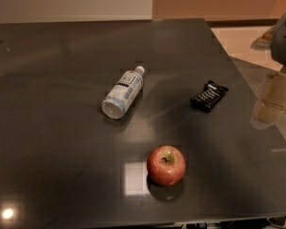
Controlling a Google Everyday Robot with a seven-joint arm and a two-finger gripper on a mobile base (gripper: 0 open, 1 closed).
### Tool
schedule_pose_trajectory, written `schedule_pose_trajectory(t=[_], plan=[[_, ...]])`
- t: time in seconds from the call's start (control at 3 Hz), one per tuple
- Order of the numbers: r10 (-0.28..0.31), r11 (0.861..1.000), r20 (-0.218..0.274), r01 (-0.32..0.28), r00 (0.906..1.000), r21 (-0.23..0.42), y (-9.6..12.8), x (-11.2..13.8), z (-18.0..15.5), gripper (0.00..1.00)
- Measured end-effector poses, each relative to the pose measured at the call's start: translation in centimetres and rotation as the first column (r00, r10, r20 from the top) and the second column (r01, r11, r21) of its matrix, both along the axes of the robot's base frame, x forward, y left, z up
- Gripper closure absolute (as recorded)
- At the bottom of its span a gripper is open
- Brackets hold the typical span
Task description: Move rxbar chocolate near blue plastic bottle
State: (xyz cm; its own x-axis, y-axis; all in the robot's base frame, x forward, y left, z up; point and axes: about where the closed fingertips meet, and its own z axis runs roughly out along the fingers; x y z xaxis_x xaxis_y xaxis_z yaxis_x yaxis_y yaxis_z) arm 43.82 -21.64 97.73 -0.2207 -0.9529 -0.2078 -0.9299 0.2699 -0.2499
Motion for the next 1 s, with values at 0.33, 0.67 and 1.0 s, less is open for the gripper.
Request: schedule_pose_trajectory(t=[0.33,0.67,1.0], plan=[[0.005,1.000,0.003,-0.005,1.0000,-0.001,0.1,0.2,0.1,0.00],[0.050,0.999,-0.011,-0.050,0.9987,0.012,0.2,2.2,-0.4,0.00],[0.143,0.989,-0.035,-0.141,0.9892,0.051,0.2,4.8,-1.7,0.00]])
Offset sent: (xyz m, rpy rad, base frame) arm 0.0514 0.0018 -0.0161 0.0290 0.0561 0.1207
